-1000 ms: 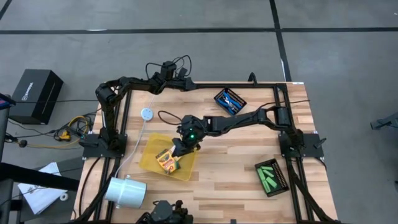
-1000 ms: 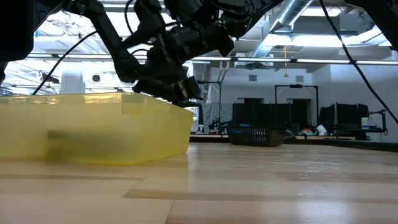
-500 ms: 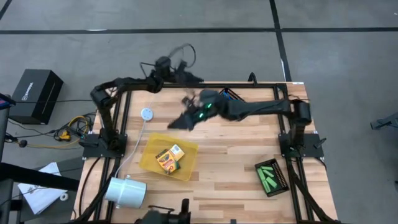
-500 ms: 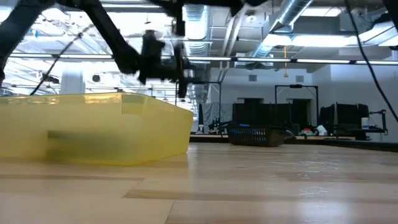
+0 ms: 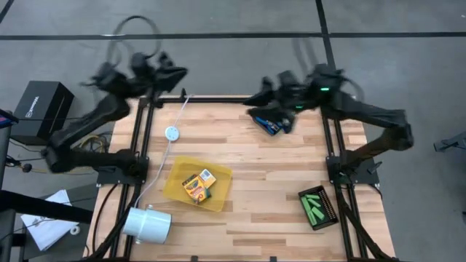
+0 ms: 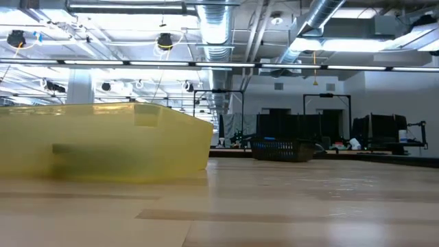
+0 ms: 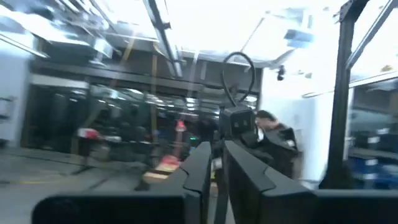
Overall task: Pick & Place School Supplies
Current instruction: Return to Home Position
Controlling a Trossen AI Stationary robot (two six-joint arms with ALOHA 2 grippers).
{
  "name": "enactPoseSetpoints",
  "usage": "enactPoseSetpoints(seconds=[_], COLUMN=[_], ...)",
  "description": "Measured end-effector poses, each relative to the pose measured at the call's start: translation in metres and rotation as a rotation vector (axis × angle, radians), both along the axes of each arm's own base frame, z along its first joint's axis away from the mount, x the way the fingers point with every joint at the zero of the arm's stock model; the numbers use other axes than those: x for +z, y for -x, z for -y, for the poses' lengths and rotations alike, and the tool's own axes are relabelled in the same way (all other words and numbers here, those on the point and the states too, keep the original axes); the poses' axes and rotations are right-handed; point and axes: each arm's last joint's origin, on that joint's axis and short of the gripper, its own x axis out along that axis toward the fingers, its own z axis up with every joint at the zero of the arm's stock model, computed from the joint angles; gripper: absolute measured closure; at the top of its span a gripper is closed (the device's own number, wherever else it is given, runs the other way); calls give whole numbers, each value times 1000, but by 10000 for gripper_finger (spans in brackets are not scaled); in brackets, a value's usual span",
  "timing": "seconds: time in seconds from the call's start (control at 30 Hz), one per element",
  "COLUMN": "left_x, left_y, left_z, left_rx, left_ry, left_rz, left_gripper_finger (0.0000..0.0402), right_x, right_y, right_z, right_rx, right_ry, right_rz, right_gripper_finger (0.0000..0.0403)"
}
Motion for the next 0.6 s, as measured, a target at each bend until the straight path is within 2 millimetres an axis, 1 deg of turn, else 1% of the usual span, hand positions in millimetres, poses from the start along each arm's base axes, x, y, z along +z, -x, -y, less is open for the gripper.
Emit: enactPoseSetpoints(seconds=[0.07,0.13,0.27,0.37,0.43,0.5,0.6], left_x=[9,15,24,28,29,28,28], left_y=[23,42,70,81,83,83,83], left_z=[21,38,57,64,65,65,65], left_rx=[50,70,102,119,110,99,87], left_ry=[-18,-28,-45,-31,1,21,42], left_rz=[-3,8,76,116,126,125,127], left_gripper_finger=[370,377,379,373,369,366,364], right_x=[12,21,38,45,45,40,33], right_y=[25,47,82,103,109,114,123], right_z=[-4,-9,-15,-18,-19,-19,-18], right_rx=[-27,-45,-79,-82,-93,-102,-101], right_ry=[48,79,72,82,126,159,112], right_rz=[8,22,91,112,106,50,-52], right_gripper_finger=[234,234,235,238,239,238,236])
